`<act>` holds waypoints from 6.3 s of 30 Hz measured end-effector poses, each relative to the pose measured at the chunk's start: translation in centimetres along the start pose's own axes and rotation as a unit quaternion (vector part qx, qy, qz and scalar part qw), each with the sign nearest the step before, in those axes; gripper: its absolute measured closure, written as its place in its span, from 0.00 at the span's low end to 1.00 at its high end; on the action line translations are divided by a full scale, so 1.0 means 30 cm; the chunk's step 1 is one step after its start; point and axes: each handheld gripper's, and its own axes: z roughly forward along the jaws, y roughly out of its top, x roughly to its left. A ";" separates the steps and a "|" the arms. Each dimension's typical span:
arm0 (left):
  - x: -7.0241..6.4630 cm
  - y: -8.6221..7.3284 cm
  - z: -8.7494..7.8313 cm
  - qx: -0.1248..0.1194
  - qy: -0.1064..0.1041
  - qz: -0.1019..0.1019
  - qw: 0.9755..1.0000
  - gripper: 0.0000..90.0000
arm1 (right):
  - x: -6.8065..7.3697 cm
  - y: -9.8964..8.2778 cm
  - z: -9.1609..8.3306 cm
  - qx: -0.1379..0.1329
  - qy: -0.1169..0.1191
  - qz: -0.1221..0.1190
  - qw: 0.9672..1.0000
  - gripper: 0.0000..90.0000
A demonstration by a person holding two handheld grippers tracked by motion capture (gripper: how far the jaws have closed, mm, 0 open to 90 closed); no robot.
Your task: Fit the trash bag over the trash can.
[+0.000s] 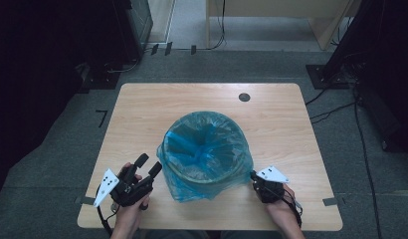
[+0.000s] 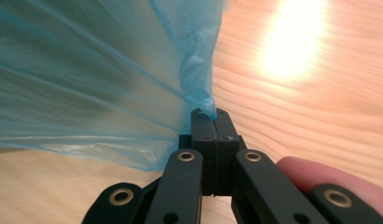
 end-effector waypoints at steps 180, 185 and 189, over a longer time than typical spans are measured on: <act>0.263 -0.107 -0.060 0.359 0.239 0.077 0.899 0.10 | 0.486 0.622 0.179 0.128 0.488 -0.577 0.642 1.00; 0.263 -0.107 -0.060 0.358 0.239 0.077 0.899 0.10 | 0.483 0.613 0.192 0.137 0.484 -0.577 0.643 1.00; 0.263 -0.107 -0.059 0.359 0.240 0.077 0.899 0.10 | 0.482 0.626 0.172 0.116 0.489 -0.578 0.643 1.00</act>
